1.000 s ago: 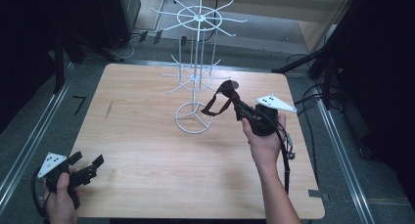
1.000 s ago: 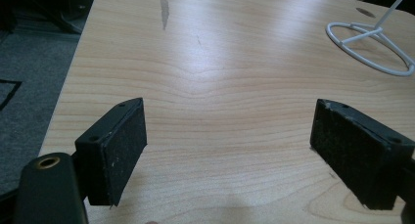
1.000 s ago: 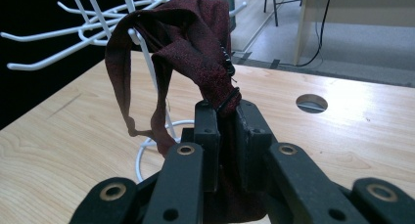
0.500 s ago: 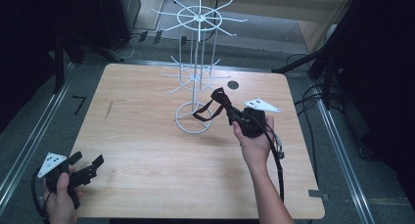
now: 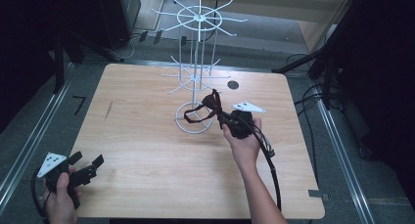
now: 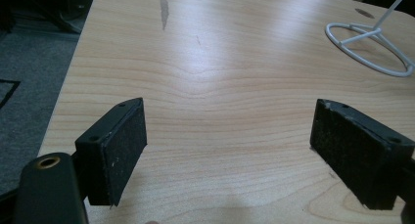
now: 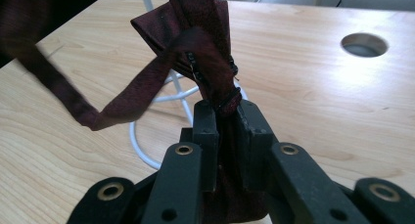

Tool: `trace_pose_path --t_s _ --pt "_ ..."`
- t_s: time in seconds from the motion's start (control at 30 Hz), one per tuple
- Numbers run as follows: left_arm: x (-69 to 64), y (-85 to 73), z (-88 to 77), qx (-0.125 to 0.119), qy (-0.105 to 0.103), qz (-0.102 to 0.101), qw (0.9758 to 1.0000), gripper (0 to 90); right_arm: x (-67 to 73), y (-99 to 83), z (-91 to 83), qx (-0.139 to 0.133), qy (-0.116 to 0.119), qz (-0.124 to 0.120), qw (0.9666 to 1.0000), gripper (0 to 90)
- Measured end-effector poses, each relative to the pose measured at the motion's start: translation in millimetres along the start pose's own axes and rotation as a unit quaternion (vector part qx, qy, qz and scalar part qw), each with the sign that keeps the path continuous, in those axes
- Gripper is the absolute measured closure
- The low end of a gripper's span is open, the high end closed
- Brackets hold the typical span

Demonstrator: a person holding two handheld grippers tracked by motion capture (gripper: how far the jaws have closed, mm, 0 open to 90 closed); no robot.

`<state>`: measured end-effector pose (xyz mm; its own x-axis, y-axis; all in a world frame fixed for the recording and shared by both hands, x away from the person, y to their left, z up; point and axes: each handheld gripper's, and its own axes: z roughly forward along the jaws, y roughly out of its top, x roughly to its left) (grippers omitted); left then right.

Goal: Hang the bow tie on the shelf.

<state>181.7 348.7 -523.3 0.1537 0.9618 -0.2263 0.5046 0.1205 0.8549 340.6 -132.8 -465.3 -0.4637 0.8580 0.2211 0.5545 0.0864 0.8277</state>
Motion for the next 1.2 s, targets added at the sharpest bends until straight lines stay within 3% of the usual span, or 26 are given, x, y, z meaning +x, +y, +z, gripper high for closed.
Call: trace_pose_path --t_s 0.5,0.97,1.1,1.13,1.2 --pt "0.3 0.0 0.0 -0.001 -0.001 -0.001 1.0 14.5 -1.2 -15.6 30.9 0.026 0.01 0.031 0.9991 81.3" --pt "0.4 0.1 0.1 0.0 -0.001 -0.001 1.0 14.6 -8.2 -34.4 48.5 0.065 0.002 0.033 0.9974 80.4" --pt "0.5 0.0 0.0 -0.001 -0.001 -0.002 1.0 14.5 -6.5 -38.9 50.9 0.067 0.023 0.021 0.9972 62.1" --pt "0.5 0.0 0.0 -0.001 -0.002 -0.002 1.0 14.5 -6.5 -38.9 50.9 0.067 0.023 0.021 0.9972 62.1" --pt "0.5 0.0 0.0 -0.001 -0.002 -0.002 1.0 14.5 -5.4 -39.0 49.0 0.062 0.017 0.012 0.9978 48.4"
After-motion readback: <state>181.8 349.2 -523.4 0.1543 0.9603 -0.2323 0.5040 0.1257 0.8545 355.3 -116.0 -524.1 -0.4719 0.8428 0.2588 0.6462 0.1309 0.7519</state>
